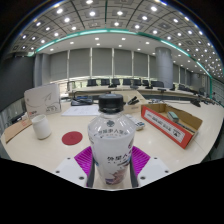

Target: Pour water

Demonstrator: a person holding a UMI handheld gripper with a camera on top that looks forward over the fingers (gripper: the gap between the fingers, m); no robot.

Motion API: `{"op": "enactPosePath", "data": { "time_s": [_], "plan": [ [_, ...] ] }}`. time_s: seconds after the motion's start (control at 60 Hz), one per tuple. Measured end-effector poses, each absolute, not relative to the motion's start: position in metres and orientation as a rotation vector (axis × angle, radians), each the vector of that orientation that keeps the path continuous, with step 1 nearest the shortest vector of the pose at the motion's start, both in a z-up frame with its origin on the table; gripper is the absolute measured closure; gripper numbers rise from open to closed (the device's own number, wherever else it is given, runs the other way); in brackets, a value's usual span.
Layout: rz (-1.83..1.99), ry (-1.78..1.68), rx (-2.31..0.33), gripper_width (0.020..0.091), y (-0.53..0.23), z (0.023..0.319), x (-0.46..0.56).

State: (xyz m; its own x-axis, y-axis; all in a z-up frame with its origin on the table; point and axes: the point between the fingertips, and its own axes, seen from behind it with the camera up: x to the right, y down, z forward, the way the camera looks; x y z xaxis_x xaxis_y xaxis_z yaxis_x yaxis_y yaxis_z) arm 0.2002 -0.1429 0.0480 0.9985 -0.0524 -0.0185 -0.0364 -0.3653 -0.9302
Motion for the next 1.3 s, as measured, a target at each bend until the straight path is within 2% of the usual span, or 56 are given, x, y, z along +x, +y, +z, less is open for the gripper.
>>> {"op": "enactPosePath", "data": {
  "time_s": [0.15,0.333,0.433,0.683,0.833,1.05,1.3],
  "plan": [
    [-0.035,0.036,-1.970,0.0679,-0.140,0.047,0.199],
    [-0.158,-0.070,-1.981,0.0677,-0.129,0.061,0.189],
    [-0.261,-0.132,-1.973,0.0676,-0.117,0.086,0.181],
    [-0.697,-0.436,-1.841,0.0675,-0.058,0.170,0.131],
    [-0.966,-0.721,-1.694,0.0679,-0.018,0.193,0.081],
    [-1.336,-1.142,-1.428,0.0682,0.020,0.182,0.033],
    [-1.631,-1.458,-1.143,0.0679,0.040,0.162,0.005]
  ]
}}
